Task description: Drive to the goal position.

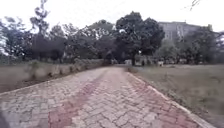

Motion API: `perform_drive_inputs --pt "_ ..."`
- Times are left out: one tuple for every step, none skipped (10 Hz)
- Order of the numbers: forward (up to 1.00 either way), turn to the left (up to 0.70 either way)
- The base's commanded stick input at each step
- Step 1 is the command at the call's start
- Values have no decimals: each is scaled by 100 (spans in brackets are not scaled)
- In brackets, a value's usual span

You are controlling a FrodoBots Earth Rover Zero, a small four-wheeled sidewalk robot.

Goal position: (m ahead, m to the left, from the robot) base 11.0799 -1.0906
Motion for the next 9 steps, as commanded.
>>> perform_drive_inputs --pt "70 0" --pt "70 0" --pt "70 0" --pt "70 0" --pt "70 0" --pt "70 0" --pt "70 0" --pt "70 0" --pt "70 0"
